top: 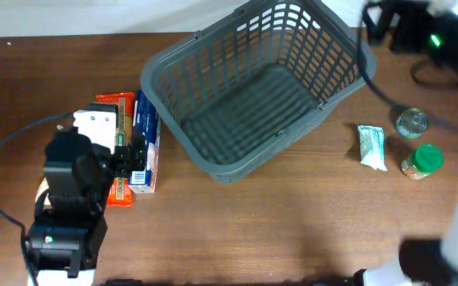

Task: Pack container
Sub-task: 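Grip the basket rim with the right gripper and pull it toward center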

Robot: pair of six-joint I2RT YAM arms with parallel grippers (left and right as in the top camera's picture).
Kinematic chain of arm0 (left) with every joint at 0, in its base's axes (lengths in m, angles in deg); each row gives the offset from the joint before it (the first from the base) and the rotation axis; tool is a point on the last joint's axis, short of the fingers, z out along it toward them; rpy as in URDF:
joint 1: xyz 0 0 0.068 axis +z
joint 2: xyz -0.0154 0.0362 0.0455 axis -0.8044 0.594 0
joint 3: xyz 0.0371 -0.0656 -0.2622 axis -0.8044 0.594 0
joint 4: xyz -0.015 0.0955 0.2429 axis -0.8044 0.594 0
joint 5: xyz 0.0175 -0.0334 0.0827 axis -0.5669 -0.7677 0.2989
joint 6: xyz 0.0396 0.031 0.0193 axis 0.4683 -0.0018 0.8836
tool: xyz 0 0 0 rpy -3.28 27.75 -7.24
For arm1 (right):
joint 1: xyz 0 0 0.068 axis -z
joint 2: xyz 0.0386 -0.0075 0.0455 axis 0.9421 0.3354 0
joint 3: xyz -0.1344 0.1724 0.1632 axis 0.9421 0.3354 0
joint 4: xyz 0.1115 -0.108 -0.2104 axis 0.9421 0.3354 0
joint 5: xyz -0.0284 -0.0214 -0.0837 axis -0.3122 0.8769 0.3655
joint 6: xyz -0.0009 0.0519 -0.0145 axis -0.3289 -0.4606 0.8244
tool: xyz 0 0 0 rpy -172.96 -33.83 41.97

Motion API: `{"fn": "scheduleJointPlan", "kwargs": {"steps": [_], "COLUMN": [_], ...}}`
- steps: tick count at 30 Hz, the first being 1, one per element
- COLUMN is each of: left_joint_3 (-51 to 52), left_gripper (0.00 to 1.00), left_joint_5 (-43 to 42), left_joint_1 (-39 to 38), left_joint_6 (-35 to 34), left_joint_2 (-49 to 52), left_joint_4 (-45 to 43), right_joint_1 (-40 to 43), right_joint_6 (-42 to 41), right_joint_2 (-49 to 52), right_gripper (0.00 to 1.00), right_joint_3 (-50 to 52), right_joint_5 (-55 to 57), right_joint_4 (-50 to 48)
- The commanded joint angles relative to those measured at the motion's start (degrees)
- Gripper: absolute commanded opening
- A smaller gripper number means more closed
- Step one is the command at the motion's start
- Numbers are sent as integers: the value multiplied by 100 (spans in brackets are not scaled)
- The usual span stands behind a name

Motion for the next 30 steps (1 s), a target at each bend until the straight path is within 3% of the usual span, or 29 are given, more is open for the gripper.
{"fn": "scheduleJointPlan", "kwargs": {"steps": [1,9,16,21,25,30], "left_joint_3": [-87,-87,-85,-85,-83,-83], "left_gripper": [99,99,99,99,99,99], "left_joint_5": [90,90,90,87,87,87], "left_joint_1": [-17,-17,-17,-17,-17,-17], "left_joint_6": [-50,-50,-50,-50,-50,-50], "left_joint_2": [168,426,577,662,686,684], "left_joint_4": [179,800,1322,1561,1672,1670], "right_joint_1": [28,28,17,17,17,17], "right_joint_6": [144,560,942,1005,1005,1003], "right_joint_2": [1152,2367,2771,2872,2876,2876], "right_gripper": [99,96,92,77,57,49], "right_joint_3": [-778,-774,-695,-660,-660,-660], "right_joint_5": [-188,-184,-188,-186,-179,168], "right_joint_4": [184,225,203,262,367,612]}}
